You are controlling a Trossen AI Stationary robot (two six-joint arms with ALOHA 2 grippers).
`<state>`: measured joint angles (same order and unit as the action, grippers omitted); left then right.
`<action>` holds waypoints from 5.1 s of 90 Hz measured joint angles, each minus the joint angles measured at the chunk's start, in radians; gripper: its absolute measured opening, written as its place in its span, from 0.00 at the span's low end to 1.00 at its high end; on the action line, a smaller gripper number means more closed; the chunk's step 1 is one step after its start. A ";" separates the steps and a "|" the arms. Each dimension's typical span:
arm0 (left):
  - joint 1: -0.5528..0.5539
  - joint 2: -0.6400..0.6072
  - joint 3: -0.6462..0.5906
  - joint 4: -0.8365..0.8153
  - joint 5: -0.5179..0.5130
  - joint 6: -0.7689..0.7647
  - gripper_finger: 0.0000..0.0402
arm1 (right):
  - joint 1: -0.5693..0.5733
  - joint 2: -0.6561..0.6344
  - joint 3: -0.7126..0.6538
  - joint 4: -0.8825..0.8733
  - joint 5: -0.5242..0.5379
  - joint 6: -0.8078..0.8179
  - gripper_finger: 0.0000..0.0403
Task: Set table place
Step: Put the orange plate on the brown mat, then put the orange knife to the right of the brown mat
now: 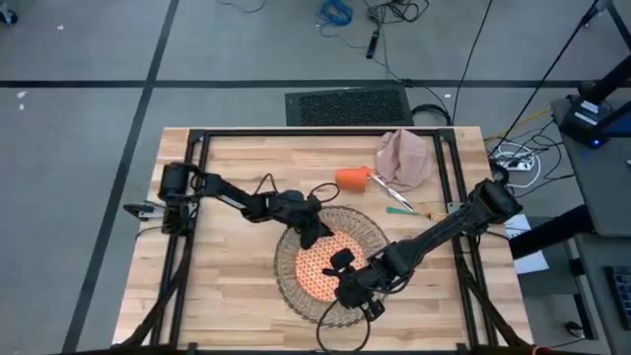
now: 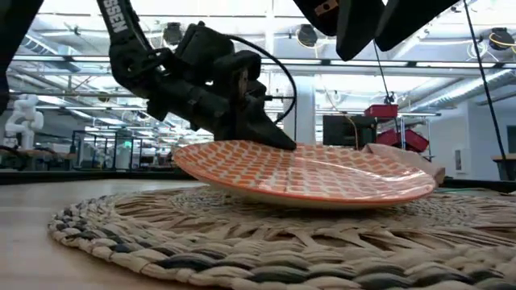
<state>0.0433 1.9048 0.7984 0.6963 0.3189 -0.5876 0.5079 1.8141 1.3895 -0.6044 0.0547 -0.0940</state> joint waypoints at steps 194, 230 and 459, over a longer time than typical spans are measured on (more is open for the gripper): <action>-0.186 -0.302 -0.127 -0.619 -0.275 0.133 0.32 | -0.112 -0.035 -0.528 0.538 -0.016 0.217 0.27; -0.187 -0.366 -0.123 -0.471 -0.298 0.178 0.32 | -0.110 -0.035 -0.444 0.413 -0.042 0.189 0.27; -0.208 -0.368 -0.122 -0.579 -0.350 0.177 0.32 | -0.965 -0.422 -0.832 0.336 0.053 0.011 0.27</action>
<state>-0.1650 1.5364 0.6769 0.1176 -0.0311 -0.4103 -0.4569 1.3926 0.5571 -0.2687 0.1078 -0.0830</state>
